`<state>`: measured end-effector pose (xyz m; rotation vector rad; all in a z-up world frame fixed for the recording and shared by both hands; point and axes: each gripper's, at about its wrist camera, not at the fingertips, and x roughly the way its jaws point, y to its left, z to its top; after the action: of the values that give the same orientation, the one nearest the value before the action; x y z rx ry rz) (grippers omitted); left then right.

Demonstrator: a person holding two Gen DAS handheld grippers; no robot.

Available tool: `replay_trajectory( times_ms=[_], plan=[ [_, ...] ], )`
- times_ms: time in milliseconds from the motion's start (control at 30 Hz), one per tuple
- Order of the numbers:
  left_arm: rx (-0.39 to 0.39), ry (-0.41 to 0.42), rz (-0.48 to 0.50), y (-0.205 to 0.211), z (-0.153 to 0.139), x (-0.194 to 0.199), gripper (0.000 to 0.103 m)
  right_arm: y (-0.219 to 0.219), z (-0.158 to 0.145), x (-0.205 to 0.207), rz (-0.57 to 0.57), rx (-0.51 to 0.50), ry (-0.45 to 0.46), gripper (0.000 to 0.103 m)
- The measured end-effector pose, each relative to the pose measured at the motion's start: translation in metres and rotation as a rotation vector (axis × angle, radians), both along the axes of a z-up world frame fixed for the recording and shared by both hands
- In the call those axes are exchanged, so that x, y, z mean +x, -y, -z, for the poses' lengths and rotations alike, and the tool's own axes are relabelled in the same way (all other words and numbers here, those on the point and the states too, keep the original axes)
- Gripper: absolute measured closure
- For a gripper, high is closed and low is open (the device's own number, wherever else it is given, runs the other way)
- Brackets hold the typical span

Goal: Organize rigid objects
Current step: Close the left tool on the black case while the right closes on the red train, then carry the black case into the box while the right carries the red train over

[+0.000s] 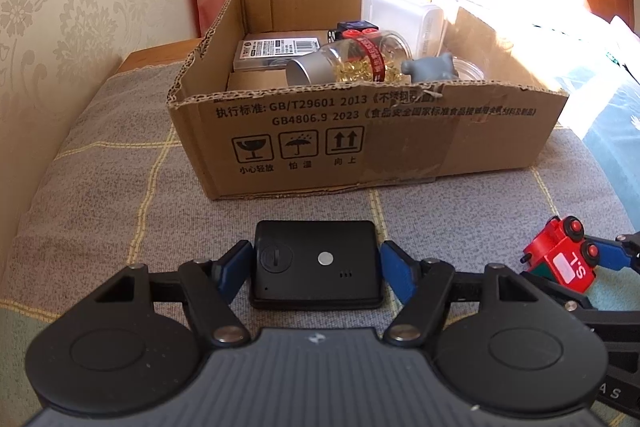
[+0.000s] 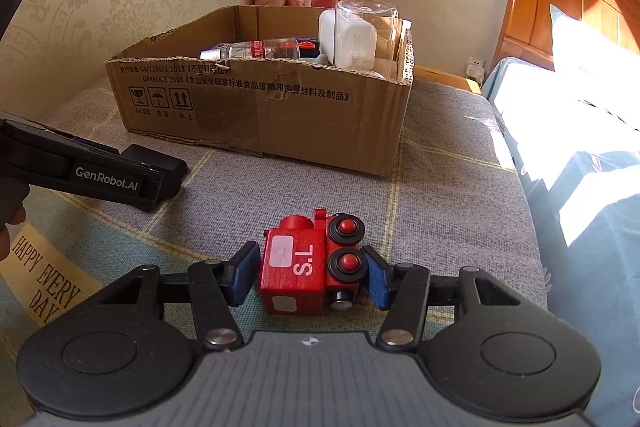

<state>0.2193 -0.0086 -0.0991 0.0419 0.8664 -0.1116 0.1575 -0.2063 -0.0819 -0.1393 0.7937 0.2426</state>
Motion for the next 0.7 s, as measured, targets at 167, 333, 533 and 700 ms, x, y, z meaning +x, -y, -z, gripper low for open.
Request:
replay_trajectory(
  times_ms=[167, 333, 533, 700],
  plan=[
    [0.002, 0.001, 0.007, 0.000, -0.001, -0.001, 0.034, 0.001, 0.000, 0.001, 0.009, 0.000, 0.004, 0.048],
    [0.008, -0.009, 0.037, -0.001, -0.004, -0.001, 0.034, -0.001, -0.002, -0.002, 0.001, -0.026, 0.013, 0.049],
    [0.022, -0.018, 0.084, -0.003, -0.012, -0.007, 0.034, 0.002, -0.009, -0.006, -0.024, -0.058, 0.015, 0.049],
    [0.017, -0.015, 0.114, -0.005, -0.025, -0.015, 0.034, 0.004, -0.022, -0.009, -0.050, -0.087, 0.038, 0.049]
  ],
)
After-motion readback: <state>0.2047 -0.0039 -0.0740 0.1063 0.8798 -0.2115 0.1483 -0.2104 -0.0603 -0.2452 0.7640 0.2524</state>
